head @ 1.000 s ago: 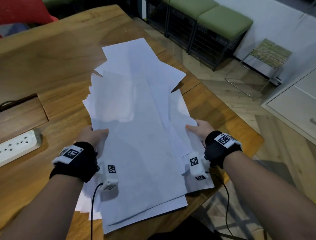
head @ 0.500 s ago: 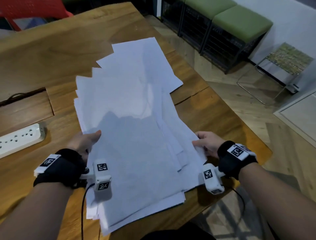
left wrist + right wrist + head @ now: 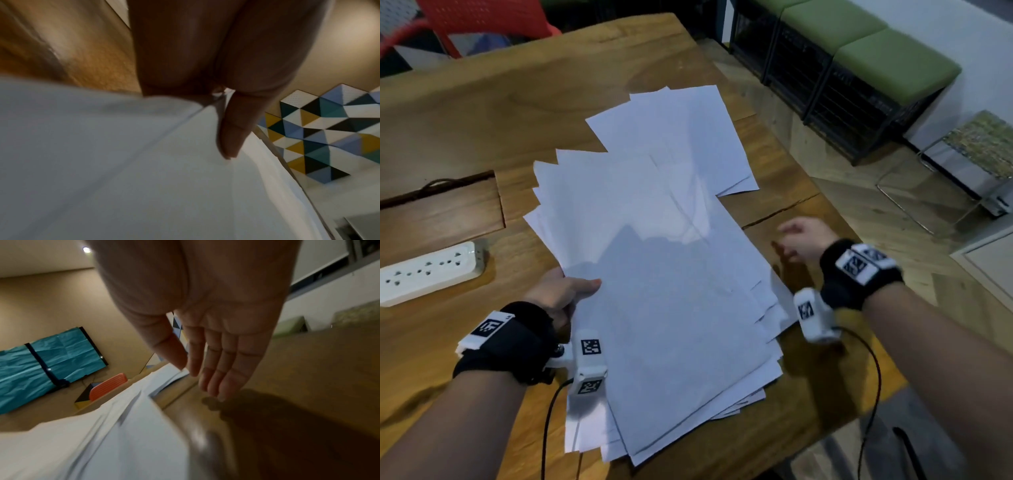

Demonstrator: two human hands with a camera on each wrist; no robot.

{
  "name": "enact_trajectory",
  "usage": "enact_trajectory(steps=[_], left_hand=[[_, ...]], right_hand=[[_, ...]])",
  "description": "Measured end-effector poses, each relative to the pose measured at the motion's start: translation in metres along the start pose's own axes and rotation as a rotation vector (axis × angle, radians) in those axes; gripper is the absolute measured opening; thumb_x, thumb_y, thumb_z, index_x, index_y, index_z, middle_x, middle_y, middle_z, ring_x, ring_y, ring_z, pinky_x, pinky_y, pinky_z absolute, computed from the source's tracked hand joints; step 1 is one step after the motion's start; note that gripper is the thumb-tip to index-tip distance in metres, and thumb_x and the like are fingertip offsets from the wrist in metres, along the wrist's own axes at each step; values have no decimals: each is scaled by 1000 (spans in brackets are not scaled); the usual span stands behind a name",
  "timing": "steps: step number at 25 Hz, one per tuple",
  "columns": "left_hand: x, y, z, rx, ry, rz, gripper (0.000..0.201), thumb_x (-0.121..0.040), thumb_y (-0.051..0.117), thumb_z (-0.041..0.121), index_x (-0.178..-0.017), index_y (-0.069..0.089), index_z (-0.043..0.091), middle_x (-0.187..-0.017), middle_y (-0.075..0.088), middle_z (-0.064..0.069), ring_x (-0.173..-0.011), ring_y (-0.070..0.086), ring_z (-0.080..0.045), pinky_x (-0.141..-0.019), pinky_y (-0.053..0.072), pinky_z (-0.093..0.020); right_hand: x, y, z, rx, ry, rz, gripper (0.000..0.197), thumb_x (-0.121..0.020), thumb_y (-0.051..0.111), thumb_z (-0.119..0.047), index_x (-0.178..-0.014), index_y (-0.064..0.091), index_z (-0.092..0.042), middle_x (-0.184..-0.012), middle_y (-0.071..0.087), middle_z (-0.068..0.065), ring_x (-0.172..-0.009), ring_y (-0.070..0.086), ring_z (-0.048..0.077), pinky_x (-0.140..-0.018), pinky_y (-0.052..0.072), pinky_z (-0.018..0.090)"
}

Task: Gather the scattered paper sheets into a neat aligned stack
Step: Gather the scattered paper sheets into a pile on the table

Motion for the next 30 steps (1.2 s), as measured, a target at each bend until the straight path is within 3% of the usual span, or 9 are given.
enact_trajectory(steps=[3, 6, 9, 12, 14, 18, 23, 26, 30], left_hand=[[0, -1, 3, 5, 15, -28, 24, -85, 51, -10, -95, 63, 8, -68, 76, 0, -60, 73, -18, -49, 57, -29], [-2, -5, 2, 24, 15, -4, 27, -83, 53, -12, -99, 62, 6, -76, 77, -4, -62, 73, -19, -53, 59, -32], [-3, -6, -1, 27, 8, -1, 28, -81, 55, -11, -102, 62, 7, -92, 74, -12, -68, 73, -24, -57, 60, -37], [-4, -3, -2, 31, -8, -20, 27, -82, 55, -10, -100, 63, 8, -86, 77, -11, -70, 74, -26, -54, 59, -35], [-8, -3, -2, 37, -24, -26, 27, -82, 54, -10, -100, 62, 8, -82, 77, -9, -69, 74, -26, -54, 59, -34], [-12, -4, -4, 61, -30, -15, 27, -82, 53, -10, -100, 62, 8, -78, 77, -6, -66, 73, -24, -53, 59, -34], [-5, -3, 2, 22, 22, 57, 34, -72, 64, -7, -105, 62, 0, -95, 72, -17, -65, 72, -25, -57, 59, -35], [2, -5, 9, -10, 38, 128, 25, -76, 61, -8, -99, 63, 2, -89, 69, -17, -55, 70, -24, -49, 55, -30], [9, -7, 12, -46, 39, 113, 22, -79, 61, -6, -98, 64, 3, -92, 69, -17, -68, 67, -32, -58, 53, -34]], right_hand=[[-65, -28, -52, 48, -40, 137, 31, -84, 55, -14, -115, 56, -8, -116, 61, 15, -95, 60, 27, -86, 53, 39], [-104, -17, -94, 159, -39, 158, 44, -78, 57, -32, -112, 57, -3, -118, 62, 16, -90, 56, 29, -86, 48, 40], [-129, 0, -113, 295, -11, 221, 70, -74, 55, -57, -119, 51, -3, -117, 58, 11, -105, 56, 39, -94, 44, 49], [-146, 18, -122, 248, -54, 181, 65, -77, 67, -32, -128, 41, -1, -128, 52, 17, -119, 50, 36, -96, 42, 42], [-148, 17, -118, 256, -56, 134, 55, -78, 68, -21, -124, 47, 3, -131, 53, 18, -119, 51, 34, -98, 42, 40], [-138, 1, -98, 289, -88, 76, 44, -78, 68, -16, -116, 56, 2, -124, 61, 16, -110, 58, 32, -94, 48, 39], [-91, 5, -26, 243, -40, -167, 44, -79, 68, -10, -120, 56, -7, -121, 63, 12, -102, 59, 29, -97, 46, 46], [-58, 17, 10, 185, 15, -308, 44, -77, 68, -9, -119, 57, -12, -116, 66, 9, -102, 62, 28, -96, 47, 48], [-21, 31, 43, 182, 70, -448, 41, -75, 70, -12, -114, 59, -13, -108, 68, 7, -97, 65, 24, -86, 52, 40]])
Point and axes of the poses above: each hand's wrist, its own x-axis away from the middle knuckle, its own y-axis out of the palm, z = x × y, the point moved 8 cm from there along -x, towards the middle knuckle
